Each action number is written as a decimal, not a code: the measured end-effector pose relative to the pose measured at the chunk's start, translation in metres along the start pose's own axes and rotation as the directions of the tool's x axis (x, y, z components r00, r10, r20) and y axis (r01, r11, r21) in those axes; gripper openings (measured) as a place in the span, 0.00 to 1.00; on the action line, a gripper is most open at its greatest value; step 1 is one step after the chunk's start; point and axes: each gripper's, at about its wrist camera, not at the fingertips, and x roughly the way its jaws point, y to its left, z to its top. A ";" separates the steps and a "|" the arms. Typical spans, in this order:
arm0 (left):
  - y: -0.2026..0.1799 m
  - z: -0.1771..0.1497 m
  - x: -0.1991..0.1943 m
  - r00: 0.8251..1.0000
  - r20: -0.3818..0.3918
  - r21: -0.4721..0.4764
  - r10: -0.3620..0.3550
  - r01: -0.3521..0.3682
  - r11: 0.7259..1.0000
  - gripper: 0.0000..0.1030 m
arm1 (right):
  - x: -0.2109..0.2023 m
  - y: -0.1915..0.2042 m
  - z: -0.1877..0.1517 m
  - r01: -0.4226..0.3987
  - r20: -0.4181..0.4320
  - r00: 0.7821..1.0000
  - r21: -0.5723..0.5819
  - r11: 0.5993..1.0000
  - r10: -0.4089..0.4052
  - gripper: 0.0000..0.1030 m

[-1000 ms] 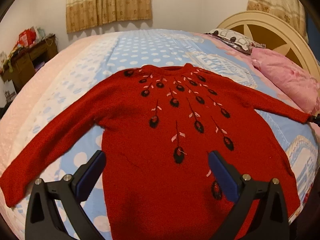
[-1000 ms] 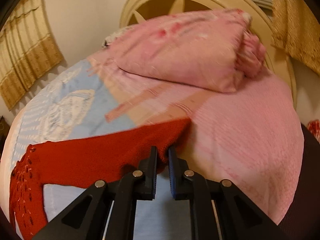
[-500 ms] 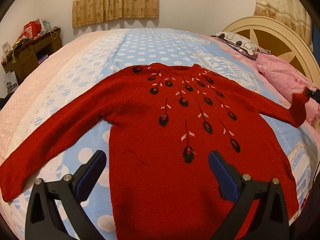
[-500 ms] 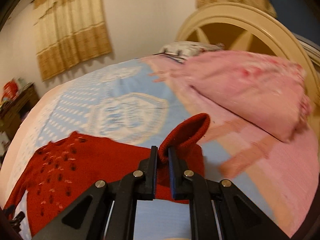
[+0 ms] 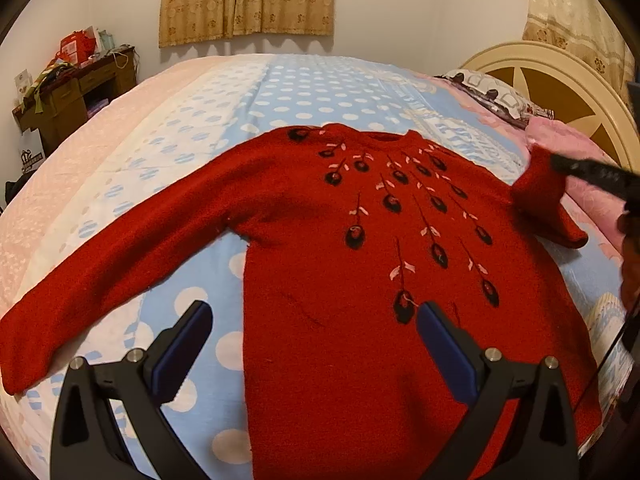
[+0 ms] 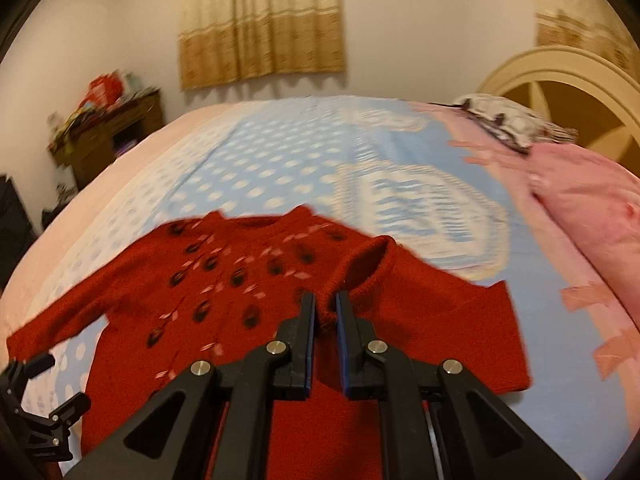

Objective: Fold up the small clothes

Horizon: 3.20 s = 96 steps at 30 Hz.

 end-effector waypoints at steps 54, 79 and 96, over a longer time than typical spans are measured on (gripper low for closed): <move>-0.159 0.064 0.104 0.967 -0.176 0.200 -0.185 0.219 0.955 0.06 | -0.045 -0.101 -0.139 -0.039 0.024 0.999 0.237 0.971 0.035 0.64; -0.030 0.109 0.035 0.981 0.000 0.054 -0.196 0.195 0.979 0.06 | -0.041 -0.111 -0.141 -0.124 0.038 0.992 0.273 0.954 0.118 0.65; 0.043 0.087 0.055 0.993 -0.015 -0.081 -0.121 0.119 0.990 0.06 | -0.037 -0.111 -0.141 -0.124 0.024 0.992 0.276 0.953 0.122 0.65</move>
